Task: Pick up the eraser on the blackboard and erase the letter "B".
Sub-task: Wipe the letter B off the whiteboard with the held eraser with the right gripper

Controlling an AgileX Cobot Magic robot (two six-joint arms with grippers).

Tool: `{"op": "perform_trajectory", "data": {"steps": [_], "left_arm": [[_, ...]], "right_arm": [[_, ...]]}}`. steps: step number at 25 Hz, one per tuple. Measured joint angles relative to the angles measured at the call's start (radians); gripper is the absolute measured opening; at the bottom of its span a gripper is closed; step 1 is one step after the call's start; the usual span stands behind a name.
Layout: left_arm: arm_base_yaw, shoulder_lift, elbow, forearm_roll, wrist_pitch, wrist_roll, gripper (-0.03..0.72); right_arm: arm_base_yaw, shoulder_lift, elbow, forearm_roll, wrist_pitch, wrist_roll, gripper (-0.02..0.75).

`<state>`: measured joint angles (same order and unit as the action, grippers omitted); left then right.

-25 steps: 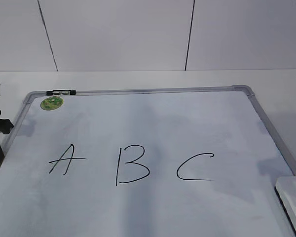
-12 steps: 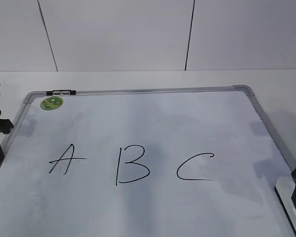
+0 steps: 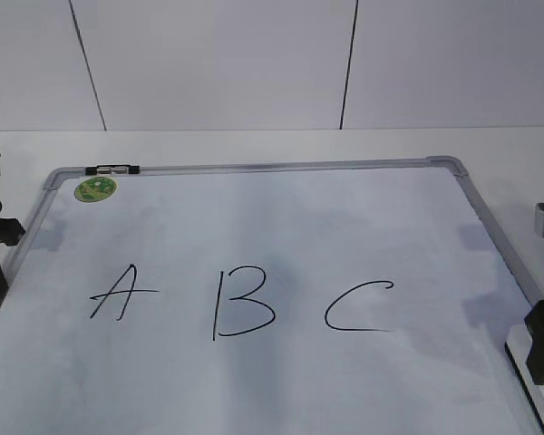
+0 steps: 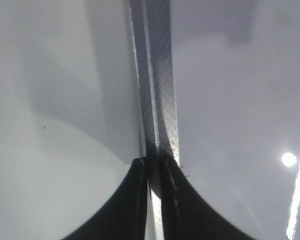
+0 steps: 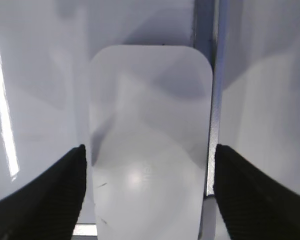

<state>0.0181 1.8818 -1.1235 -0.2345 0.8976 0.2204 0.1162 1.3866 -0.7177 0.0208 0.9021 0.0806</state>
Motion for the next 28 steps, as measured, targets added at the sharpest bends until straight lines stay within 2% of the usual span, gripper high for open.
{"op": "perform_trajectory", "data": {"steps": [28], "left_arm": [[0.0,0.0,0.0,-0.002,0.0,0.0,0.025]], "right_arm": [[0.001,0.136,-0.004,0.012,0.011,-0.002,0.589]]}}
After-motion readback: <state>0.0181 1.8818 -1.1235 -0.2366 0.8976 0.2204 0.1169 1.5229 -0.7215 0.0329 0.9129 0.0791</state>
